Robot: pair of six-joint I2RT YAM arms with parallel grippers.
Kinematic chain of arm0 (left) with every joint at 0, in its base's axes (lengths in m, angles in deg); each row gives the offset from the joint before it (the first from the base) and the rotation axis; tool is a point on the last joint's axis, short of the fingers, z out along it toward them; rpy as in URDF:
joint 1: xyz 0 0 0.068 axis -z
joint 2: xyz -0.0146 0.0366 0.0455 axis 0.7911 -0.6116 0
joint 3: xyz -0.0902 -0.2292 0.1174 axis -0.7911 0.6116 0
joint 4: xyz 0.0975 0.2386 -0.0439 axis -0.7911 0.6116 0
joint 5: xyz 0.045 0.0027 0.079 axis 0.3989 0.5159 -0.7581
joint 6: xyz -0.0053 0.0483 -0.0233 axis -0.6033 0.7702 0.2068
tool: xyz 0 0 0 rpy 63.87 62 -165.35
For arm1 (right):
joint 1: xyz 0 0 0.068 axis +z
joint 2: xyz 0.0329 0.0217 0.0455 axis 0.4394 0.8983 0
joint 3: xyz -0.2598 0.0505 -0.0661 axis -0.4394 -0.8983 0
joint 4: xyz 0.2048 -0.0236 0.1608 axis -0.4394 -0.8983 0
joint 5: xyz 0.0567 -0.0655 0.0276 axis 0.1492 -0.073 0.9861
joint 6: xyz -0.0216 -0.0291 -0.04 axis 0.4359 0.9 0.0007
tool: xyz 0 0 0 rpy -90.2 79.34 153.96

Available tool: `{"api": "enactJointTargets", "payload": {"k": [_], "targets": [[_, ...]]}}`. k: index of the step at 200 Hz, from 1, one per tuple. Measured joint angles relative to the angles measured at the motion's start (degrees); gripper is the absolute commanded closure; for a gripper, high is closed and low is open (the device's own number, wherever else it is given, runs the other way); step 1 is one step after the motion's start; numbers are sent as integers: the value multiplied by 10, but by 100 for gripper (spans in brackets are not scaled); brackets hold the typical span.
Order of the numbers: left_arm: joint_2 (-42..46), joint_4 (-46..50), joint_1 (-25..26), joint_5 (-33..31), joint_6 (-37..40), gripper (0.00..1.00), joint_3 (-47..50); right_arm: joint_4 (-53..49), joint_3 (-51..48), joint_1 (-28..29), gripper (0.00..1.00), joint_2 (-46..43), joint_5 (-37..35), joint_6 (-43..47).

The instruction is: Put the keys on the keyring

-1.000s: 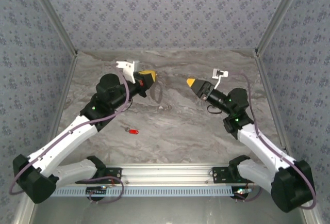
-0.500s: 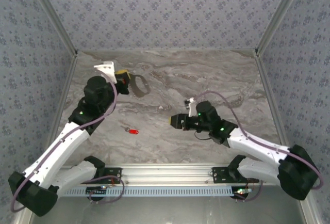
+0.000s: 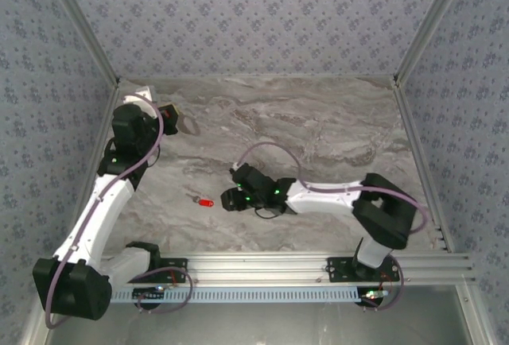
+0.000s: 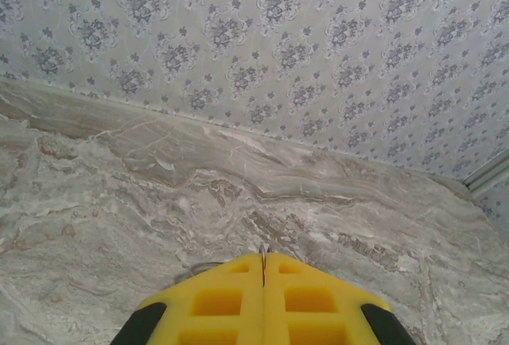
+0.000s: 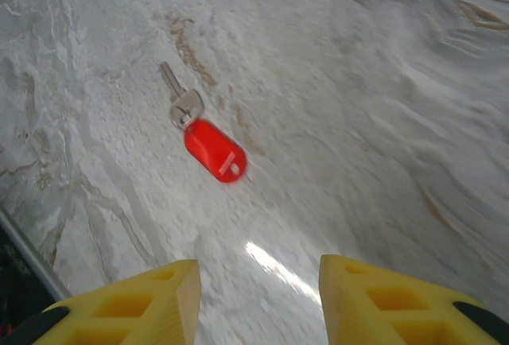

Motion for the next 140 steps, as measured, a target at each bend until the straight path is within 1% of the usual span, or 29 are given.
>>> {"api": "enactJointTargets", "payload": {"k": [26,64,118,140], "targets": [[0,-3,-29,29,-7,100,0,0,52,10,57,62,3,59],[-1,-10,-57,57,-17,100,-8,0,93,13,56,109,18,117],[-4,-30,-65,70,-30,100,-21,-9,166,13,55,165,40,154],[-7,-30,-70,77,-30,100,-21,-13,191,13,57,189,47,162]]}}
